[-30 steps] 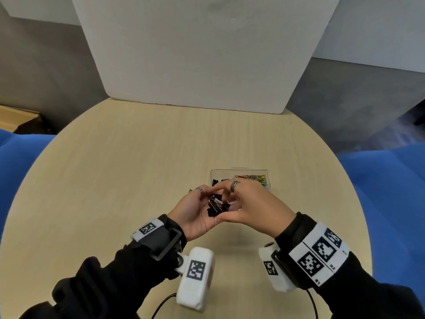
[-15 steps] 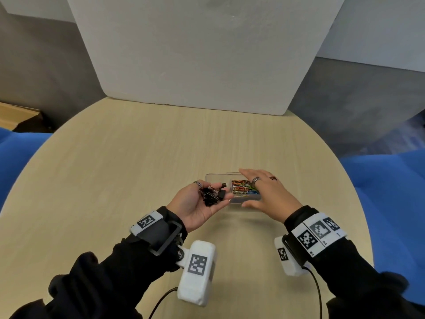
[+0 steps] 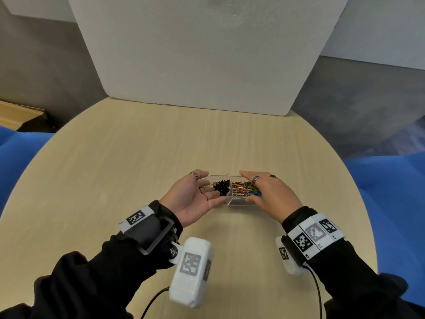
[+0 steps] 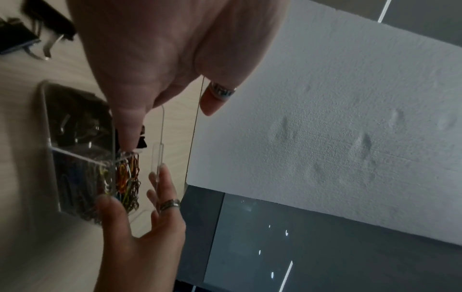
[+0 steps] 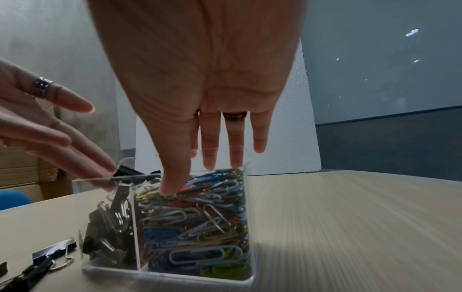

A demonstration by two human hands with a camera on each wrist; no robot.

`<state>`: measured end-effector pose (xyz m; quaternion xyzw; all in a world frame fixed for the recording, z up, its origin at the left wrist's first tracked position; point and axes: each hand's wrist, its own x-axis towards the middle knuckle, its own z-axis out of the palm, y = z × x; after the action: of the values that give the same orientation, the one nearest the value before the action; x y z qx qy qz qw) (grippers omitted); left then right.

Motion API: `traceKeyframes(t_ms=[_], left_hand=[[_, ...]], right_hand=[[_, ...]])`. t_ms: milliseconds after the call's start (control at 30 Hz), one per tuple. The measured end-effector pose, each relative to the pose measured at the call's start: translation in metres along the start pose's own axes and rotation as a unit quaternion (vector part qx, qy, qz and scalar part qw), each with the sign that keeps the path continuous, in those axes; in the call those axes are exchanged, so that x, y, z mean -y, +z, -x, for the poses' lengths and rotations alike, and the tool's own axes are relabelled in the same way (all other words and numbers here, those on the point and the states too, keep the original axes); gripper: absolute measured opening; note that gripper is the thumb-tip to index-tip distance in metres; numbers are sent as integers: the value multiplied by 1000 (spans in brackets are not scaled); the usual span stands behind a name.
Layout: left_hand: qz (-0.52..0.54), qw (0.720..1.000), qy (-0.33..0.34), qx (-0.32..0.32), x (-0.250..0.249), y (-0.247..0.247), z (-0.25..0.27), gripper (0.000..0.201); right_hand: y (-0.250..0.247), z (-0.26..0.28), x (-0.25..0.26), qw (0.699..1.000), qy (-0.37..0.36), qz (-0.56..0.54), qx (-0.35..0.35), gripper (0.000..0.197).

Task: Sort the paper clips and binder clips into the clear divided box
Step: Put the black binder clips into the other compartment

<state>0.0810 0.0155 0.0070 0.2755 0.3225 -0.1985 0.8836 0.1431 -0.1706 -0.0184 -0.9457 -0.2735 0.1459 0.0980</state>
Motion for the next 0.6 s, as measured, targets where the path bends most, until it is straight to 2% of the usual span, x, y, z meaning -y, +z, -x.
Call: traceKeyframes(t_ms=[67, 200, 333, 467, 533, 600], left_hand=[[-37, 999, 11, -9, -3, -4, 1, 11], [-137, 989, 41, -27, -12, -24, 4, 32], [-245, 963, 84, -69, -26, -46, 12, 30], [-398, 899, 128, -126, -34, -67, 11, 24], [-487, 851, 136, -145, -32, -78, 6, 25], [-579, 789, 145, -147, -26, -90, -1, 29]], right_hand=[[0, 1, 1, 1000, 0, 13, -2, 64], [-1, 2, -1, 999, 12, 43, -28, 64], [0, 4, 0, 994, 38, 93, -53, 62], [13, 5, 15, 982, 52, 161, -88, 67], [21, 6, 24, 975, 39, 168, -143, 70], [25, 7, 40, 972, 13, 157, -172, 63]])
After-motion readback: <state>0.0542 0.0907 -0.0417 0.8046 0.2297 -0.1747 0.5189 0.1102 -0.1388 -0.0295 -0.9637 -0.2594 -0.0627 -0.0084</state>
